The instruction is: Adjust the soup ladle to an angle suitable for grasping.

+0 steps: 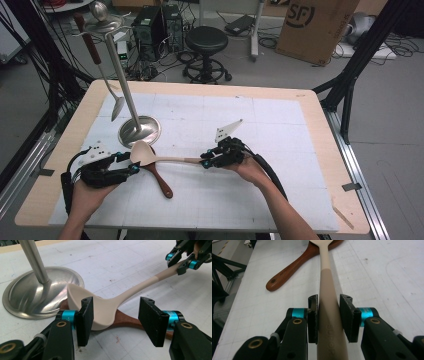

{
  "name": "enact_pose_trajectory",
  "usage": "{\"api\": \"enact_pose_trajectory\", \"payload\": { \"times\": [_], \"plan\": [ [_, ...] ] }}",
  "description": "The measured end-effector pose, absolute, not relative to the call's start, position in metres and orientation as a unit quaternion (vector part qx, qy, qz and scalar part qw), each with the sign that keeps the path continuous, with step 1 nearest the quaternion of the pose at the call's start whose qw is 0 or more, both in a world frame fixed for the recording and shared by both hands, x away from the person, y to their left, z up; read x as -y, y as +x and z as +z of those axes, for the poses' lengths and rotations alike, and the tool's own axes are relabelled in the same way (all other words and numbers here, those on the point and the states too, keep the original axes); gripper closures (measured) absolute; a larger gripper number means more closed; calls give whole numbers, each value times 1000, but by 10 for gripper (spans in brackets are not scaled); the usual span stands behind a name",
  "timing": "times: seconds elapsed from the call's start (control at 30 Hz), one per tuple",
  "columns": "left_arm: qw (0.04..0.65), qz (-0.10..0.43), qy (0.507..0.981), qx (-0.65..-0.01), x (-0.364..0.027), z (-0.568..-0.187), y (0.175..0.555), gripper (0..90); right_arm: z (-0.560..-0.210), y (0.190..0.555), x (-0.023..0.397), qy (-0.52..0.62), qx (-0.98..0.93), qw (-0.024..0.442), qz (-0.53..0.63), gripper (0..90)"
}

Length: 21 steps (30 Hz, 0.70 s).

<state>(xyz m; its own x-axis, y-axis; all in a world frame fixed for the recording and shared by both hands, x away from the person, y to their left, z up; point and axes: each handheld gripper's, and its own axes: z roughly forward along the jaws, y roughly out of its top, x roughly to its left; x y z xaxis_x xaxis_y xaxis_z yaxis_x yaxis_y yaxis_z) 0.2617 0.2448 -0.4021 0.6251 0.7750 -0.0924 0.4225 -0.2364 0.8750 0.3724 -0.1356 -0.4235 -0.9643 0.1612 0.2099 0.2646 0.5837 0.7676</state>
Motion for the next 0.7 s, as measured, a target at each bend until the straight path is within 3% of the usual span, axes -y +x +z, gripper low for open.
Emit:
{"api": "enact_pose_trajectory", "payload": {
  "times": [0.7],
  "plan": [
    [477, 185, 765, -391, -245, -402, 261, 463, -447, 368, 155, -144, 895, 61, -418, 694]
  ]
}}
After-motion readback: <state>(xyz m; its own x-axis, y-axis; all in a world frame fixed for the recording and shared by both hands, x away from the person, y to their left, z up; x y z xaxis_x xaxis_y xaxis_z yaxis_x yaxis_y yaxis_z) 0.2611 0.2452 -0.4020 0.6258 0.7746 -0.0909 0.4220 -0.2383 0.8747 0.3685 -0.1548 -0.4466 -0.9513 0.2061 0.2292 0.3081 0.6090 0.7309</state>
